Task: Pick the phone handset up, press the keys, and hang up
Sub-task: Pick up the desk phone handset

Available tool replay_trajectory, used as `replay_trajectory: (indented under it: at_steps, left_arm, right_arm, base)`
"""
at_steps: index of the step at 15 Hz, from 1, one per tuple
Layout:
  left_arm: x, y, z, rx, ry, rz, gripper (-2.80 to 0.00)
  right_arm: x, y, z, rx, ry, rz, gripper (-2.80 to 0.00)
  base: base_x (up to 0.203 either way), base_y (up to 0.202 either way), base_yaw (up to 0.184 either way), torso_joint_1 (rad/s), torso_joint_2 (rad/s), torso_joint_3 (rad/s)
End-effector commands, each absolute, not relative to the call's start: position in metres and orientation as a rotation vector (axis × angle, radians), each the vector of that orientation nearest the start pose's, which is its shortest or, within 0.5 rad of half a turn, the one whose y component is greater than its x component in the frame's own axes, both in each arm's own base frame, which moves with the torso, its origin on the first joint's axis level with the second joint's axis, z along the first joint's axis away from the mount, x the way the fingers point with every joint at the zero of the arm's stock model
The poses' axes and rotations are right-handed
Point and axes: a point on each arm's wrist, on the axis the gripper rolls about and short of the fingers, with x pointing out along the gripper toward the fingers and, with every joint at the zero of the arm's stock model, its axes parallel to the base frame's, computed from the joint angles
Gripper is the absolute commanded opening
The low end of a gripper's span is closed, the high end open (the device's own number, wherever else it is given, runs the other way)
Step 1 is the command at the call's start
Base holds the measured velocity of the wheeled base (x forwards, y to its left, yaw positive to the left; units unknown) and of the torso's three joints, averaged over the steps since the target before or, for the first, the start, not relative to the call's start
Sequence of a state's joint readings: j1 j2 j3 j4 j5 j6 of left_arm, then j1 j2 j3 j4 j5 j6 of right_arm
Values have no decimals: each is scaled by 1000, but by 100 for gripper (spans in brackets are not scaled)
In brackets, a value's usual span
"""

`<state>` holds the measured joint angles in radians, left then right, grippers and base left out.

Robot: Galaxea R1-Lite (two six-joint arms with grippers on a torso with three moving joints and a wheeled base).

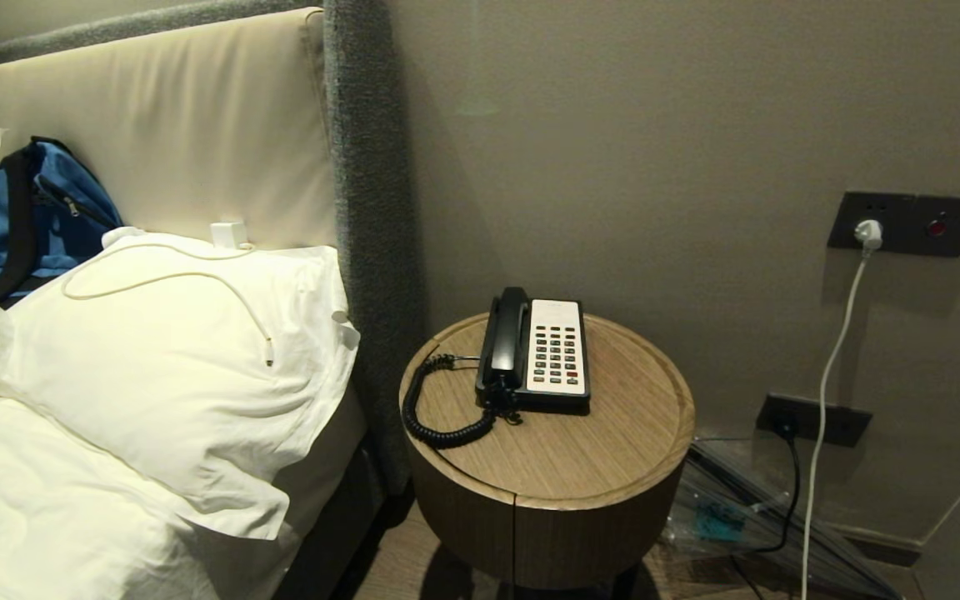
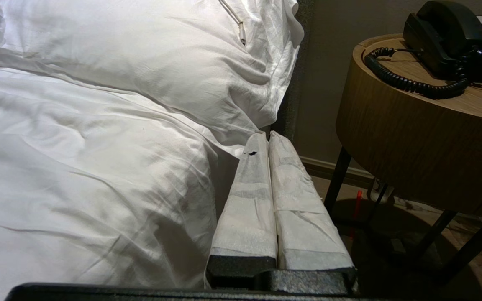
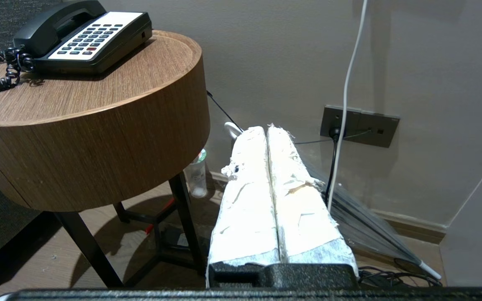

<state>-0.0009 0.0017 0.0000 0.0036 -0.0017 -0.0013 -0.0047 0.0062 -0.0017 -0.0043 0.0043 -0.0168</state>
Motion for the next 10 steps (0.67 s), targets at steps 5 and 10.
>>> replay_trajectory:
  at_steps: [5, 10]
  left_arm:
    - [-23, 0, 75, -2, 5, -2, -280]
    - [-23, 0, 75, -2, 5, -2, -280]
  right_arm:
    - [-22, 0, 77, -17, 2, 2, -280]
    - [-22, 0, 77, -17, 2, 2, -280]
  base:
    - [0, 0, 0, 0, 0, 0]
    - [0, 0, 0, 0, 0, 0]
